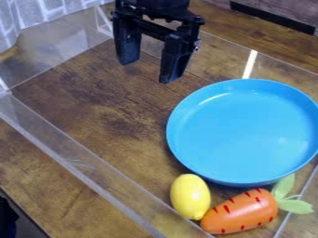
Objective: Move the carrot to the right side
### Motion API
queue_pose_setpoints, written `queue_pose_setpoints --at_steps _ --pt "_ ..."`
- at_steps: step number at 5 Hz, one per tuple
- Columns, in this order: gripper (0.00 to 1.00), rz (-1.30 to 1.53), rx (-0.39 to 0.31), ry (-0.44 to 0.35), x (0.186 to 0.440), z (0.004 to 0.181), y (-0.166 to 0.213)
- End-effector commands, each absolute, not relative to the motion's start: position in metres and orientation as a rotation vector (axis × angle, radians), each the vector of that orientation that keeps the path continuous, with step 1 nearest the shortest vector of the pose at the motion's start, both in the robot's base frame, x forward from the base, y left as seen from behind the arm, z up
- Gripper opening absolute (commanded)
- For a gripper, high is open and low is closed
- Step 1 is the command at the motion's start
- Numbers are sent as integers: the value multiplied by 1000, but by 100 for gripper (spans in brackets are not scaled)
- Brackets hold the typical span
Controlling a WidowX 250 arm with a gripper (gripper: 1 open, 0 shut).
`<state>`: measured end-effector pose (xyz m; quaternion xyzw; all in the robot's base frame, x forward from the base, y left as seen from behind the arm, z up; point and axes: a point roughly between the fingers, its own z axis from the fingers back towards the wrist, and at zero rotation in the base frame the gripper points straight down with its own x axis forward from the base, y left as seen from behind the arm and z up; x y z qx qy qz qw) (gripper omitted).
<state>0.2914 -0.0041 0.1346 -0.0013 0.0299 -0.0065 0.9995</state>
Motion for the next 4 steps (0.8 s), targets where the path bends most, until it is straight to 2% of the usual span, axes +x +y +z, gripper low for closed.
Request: queue_pose_setpoints --at_steps 1,2,3,4 --pt "100 7 -5 73 289 134 -8" --pt "100 26 -6 85 287 133 -13" --pt "0 -88 -2 96 284 136 -12" --pt "100 -198 5 106 281 141 -11"
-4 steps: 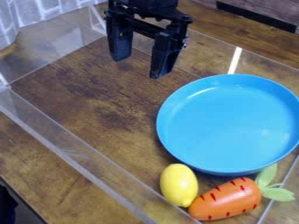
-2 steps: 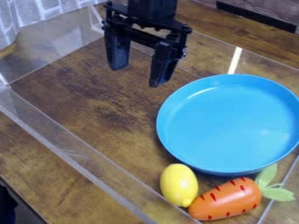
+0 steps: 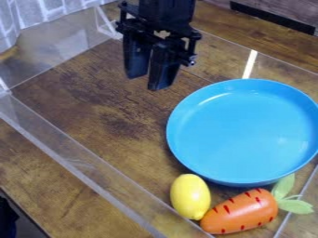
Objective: Move the carrot to the right side
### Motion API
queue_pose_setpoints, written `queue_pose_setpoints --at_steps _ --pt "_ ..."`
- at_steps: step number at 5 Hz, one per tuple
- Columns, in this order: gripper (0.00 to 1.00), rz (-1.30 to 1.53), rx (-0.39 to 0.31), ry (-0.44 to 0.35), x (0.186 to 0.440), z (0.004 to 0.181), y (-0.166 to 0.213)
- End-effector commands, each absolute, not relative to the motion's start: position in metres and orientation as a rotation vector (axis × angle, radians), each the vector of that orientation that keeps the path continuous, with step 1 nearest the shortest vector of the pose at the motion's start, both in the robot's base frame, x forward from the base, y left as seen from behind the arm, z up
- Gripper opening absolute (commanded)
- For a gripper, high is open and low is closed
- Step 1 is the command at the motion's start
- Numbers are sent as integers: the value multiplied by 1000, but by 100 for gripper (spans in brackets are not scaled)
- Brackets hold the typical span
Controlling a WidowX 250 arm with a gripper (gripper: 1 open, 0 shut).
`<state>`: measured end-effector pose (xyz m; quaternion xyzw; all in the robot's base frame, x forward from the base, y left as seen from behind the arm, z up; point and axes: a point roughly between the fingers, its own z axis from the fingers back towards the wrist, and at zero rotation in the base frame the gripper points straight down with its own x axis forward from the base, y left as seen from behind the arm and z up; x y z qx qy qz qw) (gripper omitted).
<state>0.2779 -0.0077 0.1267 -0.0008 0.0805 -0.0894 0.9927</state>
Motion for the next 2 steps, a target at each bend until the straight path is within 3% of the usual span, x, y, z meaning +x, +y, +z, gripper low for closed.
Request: queue_pose_setpoints --at_steps 1,2 --pt "0 -216 11 116 288 141 -23" --pt "0 -261 16 121 292 142 -48"
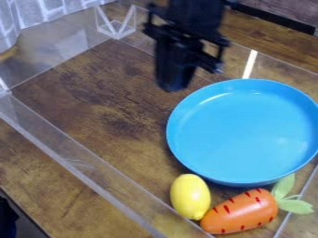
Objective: Move the carrot to the right side
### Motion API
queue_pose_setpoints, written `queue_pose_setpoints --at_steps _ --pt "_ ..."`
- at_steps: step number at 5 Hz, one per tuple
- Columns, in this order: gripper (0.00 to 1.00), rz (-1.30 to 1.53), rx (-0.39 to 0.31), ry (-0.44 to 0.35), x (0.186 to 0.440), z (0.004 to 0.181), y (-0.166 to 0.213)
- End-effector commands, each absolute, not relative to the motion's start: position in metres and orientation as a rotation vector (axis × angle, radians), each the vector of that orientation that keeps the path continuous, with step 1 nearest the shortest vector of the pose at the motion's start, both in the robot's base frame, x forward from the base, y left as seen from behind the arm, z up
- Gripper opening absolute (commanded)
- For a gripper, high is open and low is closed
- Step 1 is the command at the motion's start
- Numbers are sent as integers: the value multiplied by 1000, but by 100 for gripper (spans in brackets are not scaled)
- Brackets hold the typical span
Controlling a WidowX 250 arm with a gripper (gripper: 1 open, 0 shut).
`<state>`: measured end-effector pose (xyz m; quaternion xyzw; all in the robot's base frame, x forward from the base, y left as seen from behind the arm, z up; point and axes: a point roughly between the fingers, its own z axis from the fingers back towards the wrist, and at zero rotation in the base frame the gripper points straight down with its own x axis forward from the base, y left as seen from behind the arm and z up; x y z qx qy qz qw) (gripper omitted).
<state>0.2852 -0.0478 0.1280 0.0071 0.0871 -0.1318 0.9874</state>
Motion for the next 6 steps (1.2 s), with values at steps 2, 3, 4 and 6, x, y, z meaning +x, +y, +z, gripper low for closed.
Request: queue_pose_setpoints --at_steps 2,3,4,6 --pt "100 -362 31 162 263 109 -102" --pt "0 -392 41 196 257 80 -114" --pt "0 -402 38 191 267 88 -100" --pt "0 -452 22 197 265 72 -101"
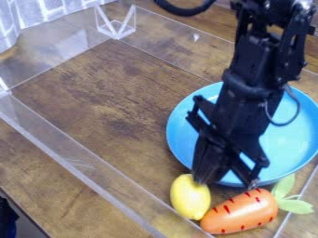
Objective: Move the carrot to the right side
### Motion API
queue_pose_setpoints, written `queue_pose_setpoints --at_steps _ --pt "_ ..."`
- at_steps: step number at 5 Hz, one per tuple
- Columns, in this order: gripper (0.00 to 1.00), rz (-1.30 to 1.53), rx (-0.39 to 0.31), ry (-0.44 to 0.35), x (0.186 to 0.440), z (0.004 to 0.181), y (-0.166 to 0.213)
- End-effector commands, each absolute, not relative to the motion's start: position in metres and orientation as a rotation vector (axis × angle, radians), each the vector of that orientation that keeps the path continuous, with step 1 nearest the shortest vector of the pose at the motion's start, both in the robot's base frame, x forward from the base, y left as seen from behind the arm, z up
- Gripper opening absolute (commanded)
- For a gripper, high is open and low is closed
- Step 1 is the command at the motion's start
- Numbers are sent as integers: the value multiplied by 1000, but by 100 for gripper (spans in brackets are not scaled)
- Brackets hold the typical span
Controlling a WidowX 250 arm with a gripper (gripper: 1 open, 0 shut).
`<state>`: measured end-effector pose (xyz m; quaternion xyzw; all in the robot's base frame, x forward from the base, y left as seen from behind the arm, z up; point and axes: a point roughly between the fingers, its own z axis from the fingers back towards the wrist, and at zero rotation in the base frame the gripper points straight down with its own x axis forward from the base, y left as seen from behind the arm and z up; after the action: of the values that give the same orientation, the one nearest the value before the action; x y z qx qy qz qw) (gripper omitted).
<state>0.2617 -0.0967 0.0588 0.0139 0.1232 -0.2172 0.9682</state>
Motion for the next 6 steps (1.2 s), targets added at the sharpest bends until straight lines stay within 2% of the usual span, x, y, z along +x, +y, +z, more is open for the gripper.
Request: queue_pose_setpoints --at_steps 1,4,6 --pt "0 -465 16 186 257 67 -108" --pt "0 -563 14 173 262 79 -106" --pt "0 -590 9 156 265 98 -105"
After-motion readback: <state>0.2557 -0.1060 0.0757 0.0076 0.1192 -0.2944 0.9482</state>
